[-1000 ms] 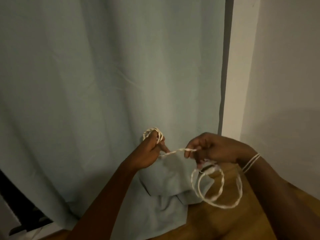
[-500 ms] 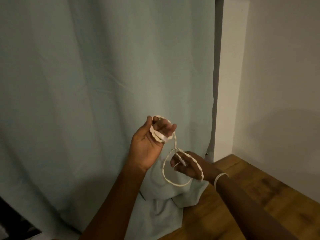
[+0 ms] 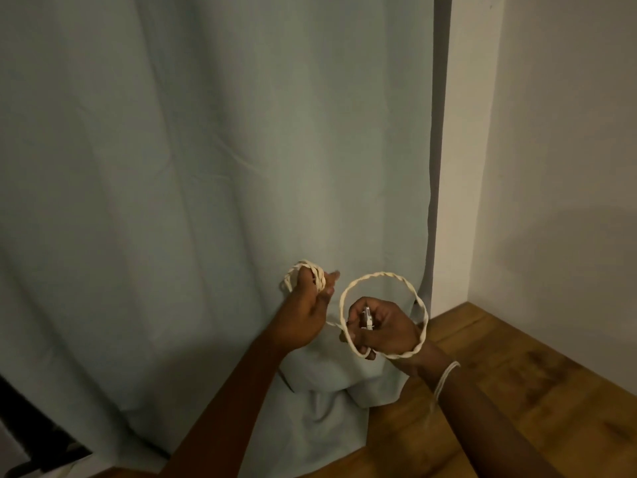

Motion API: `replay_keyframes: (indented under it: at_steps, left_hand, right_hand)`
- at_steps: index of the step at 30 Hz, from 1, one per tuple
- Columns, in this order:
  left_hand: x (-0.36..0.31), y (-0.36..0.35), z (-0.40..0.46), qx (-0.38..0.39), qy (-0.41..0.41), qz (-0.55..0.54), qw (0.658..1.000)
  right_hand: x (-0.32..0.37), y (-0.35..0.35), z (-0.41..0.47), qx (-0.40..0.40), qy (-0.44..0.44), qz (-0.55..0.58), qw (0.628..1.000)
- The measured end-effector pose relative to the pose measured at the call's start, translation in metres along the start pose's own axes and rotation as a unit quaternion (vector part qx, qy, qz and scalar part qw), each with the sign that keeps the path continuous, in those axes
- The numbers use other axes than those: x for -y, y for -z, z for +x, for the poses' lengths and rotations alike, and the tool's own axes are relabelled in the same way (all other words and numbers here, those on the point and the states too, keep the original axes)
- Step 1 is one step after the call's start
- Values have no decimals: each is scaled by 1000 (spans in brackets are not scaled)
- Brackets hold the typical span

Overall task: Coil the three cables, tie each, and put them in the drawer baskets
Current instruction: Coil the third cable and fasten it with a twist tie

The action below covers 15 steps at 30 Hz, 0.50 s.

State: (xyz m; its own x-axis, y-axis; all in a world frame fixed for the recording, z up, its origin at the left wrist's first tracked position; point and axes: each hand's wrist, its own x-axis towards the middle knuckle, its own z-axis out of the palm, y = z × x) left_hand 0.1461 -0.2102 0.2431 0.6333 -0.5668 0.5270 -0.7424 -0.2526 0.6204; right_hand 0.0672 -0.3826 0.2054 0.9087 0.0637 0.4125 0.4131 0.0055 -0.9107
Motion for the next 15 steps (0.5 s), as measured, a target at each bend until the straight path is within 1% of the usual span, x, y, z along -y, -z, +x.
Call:
replay_keyframes:
  at_steps: [1,3,5,6,8,9,10,11,12,13,14,15]
  left_hand:
    - [1,-1,-2,18,-2,26,999]
    - [6,-2,-3,54,-3,66,996]
    - [6,-1,-5,94,-7,74,993]
    - [6,-2,-6,116,-3,55,992]
    - [1,-3,-10,147,25,-32,988]
    - [-2,-3,-11,151,64,-110,980]
    - [-3,-3,-13,151,107,-197,963]
    - [-2,-1,-13,148,131,-281,939]
    - [0,1,-13,139,136,-358,913]
    - [2,4,-13,125,141,-421,887]
    - [5,9,-12,106,144,-468,866]
    - [8,14,-11,84,141,-495,853]
  right_hand:
    - [2,4,-1,22,-18,40,999]
    - [11,8,-7,19,-104,111,988]
    - [20,9,-11,-13,-178,180,967]
    - [23,10,-11,-49,-199,195,959]
    - [22,14,-6,-160,-213,209,941]
    - [20,17,-3,-214,-215,223,926]
    - [16,21,-2,-252,-220,232,913]
    - [11,25,-2,-265,-225,226,910]
    - [4,29,-5,-263,-231,192,917]
    - [-4,32,-9,-258,-229,133,929]
    - [-15,35,-13,-259,-216,52,940]
    - [-26,38,-18,-263,-193,-42,945]
